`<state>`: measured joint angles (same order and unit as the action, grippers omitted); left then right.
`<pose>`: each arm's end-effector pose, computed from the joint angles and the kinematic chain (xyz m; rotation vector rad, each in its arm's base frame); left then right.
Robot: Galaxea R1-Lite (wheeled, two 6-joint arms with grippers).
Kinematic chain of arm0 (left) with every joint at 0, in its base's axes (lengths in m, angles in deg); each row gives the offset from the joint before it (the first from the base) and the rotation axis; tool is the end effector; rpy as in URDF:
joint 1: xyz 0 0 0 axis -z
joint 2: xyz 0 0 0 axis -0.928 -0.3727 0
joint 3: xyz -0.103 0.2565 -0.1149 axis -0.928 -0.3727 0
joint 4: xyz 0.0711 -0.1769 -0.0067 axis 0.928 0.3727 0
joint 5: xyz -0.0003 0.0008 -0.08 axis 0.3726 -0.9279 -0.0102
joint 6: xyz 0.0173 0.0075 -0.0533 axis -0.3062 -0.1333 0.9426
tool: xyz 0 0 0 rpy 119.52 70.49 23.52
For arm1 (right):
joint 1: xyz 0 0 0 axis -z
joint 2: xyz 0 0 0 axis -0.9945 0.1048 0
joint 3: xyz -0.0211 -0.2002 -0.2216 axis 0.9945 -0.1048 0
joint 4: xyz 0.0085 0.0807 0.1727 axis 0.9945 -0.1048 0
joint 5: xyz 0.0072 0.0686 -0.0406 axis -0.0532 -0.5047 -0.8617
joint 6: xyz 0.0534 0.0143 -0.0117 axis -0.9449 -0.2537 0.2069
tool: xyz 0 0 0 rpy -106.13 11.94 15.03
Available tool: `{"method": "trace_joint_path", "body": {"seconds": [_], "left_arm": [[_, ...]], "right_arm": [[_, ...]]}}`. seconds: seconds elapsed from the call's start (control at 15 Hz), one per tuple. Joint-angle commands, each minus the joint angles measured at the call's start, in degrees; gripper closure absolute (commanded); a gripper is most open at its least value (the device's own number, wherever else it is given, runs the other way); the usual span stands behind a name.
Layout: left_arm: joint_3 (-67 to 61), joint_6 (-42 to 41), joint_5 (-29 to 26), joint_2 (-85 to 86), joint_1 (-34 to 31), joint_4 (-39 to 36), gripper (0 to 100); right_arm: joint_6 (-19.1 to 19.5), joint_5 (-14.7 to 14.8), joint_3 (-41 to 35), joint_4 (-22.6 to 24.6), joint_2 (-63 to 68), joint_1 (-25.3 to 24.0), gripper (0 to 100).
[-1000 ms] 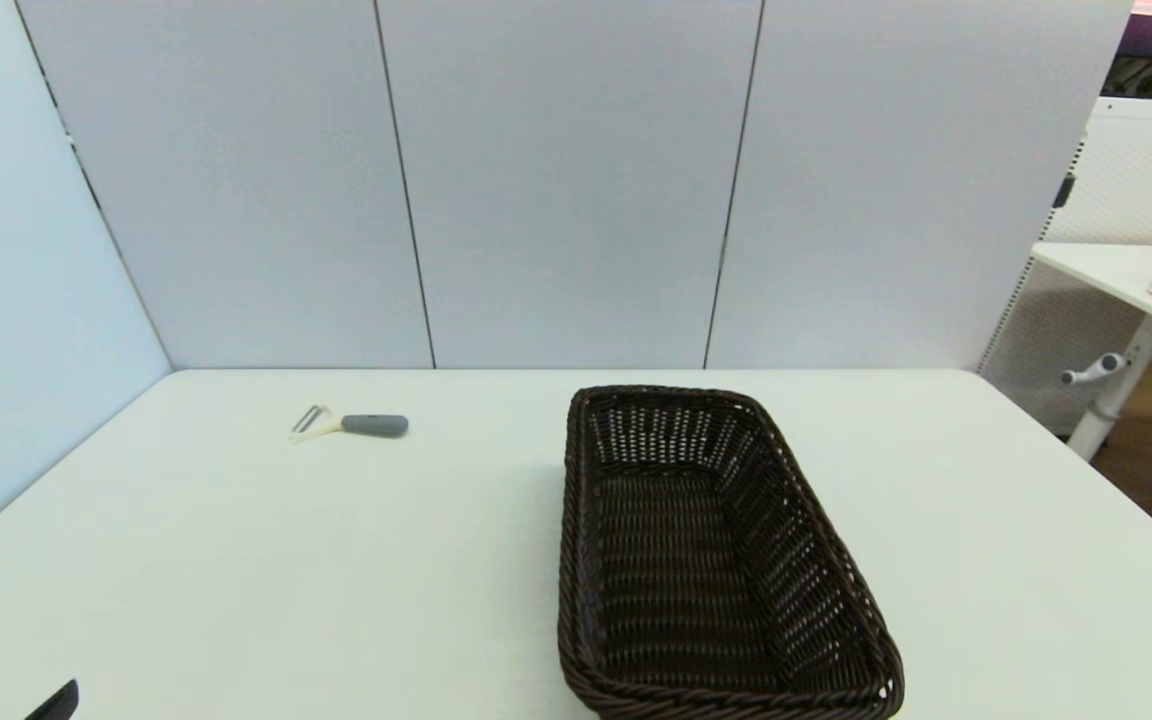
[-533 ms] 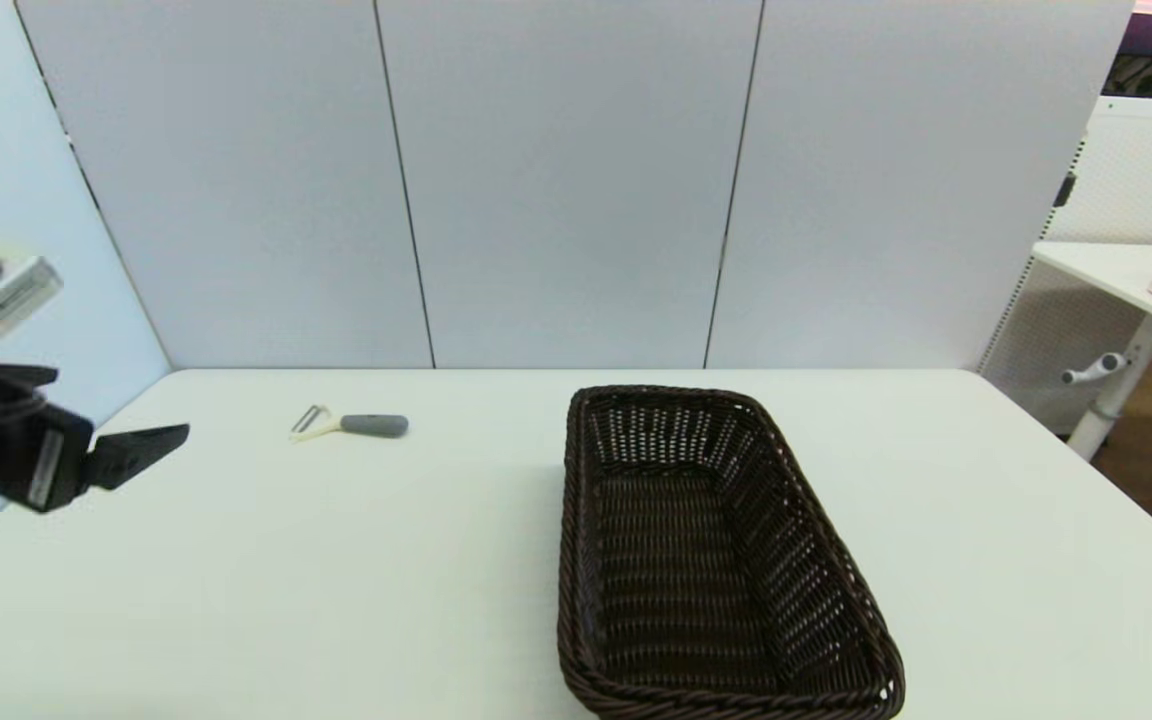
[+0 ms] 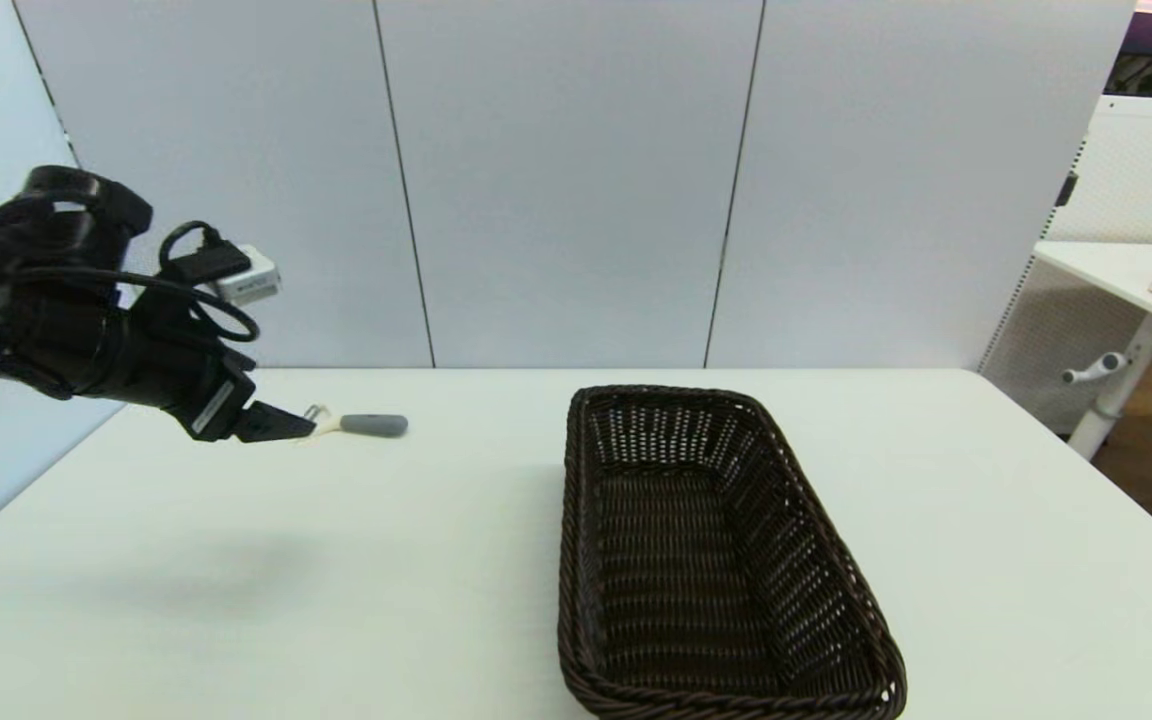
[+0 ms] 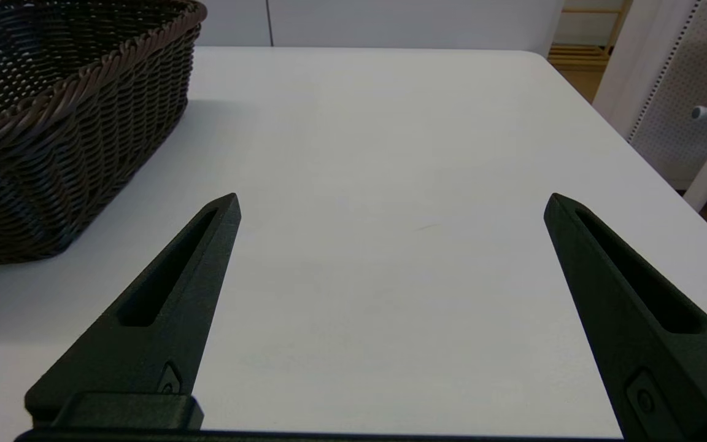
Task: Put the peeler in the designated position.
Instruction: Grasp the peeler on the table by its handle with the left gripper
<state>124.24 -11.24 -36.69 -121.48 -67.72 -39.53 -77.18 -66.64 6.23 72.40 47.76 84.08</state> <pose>0.3261 -0.0189 0.1982 0.5121 0.7004 -0.5577 0.0124 0.0007 0.0764 -0.0119 -0.0066 0.0105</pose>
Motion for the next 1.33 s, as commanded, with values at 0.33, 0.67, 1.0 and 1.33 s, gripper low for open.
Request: {"method": "trace_joint_path", "body": {"seconds": [0.33, 0.67, 1.0, 1.33], "left_arm": [[17.96, -14.85, -15.33, -18.17, -3.83, 15.40, 0], [30.00, -18.37, -21.31, -27.48, -4.09, 17.07, 0], [34.04, -18.46, -29.22, -34.60, -4.62, 16.72, 0], [36.50, -21.97, -29.31, -40.58, -6.20, 16.72, 0]], "right_arm": [[0.02, 0.00, 0.00, 0.06, 0.00, -0.01, 0], [0.02, 0.00, 0.00, 0.06, 0.00, -0.01, 0], [0.02, 0.00, 0.00, 0.06, 0.09, -0.01, 0], [0.02, 0.00, 0.00, 0.06, 0.00, -0.01, 0]]}}
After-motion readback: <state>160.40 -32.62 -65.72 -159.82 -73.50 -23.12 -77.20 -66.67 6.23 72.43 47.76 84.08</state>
